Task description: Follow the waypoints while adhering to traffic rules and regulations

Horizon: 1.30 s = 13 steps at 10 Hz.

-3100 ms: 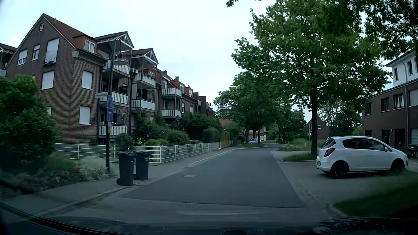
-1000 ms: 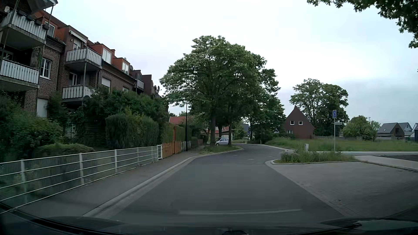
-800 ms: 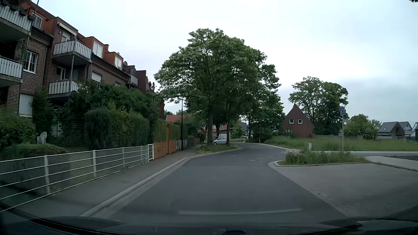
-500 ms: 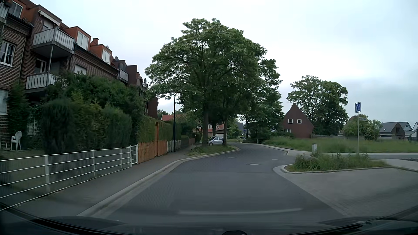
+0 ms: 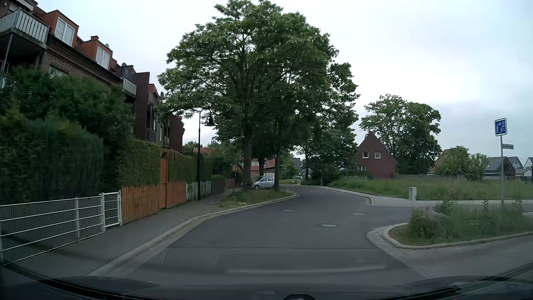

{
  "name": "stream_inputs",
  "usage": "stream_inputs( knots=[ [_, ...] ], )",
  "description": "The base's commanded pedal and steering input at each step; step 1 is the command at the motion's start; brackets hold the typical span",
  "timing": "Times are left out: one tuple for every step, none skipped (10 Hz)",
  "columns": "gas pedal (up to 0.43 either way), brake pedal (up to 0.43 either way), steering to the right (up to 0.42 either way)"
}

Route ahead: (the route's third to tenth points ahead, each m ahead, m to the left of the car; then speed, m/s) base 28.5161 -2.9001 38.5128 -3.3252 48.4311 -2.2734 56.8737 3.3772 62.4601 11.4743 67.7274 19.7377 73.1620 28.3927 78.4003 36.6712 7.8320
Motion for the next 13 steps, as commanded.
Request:
stream_inputs(
  knots=[
    [0.130, 0.000, 0.056],
    [0.130, 0.000, 0.066],
    [0.130, 0.000, 0.076],
    [0.130, 0.000, 0.084],
    [0.130, 0.000, 0.087],
    [0.130, 0.000, 0.091],
    [0.130, 0.000, 0.091],
    [0.130, 0.000, 0.091],
    [0.138, 0.000, 0.091],
    [0.138, 0.000, 0.091],
    [0.138, 0.000, 0.091],
    [0.138, 0.000, 0.089],
    [0.138, 0.000, 0.086]
  ],
)
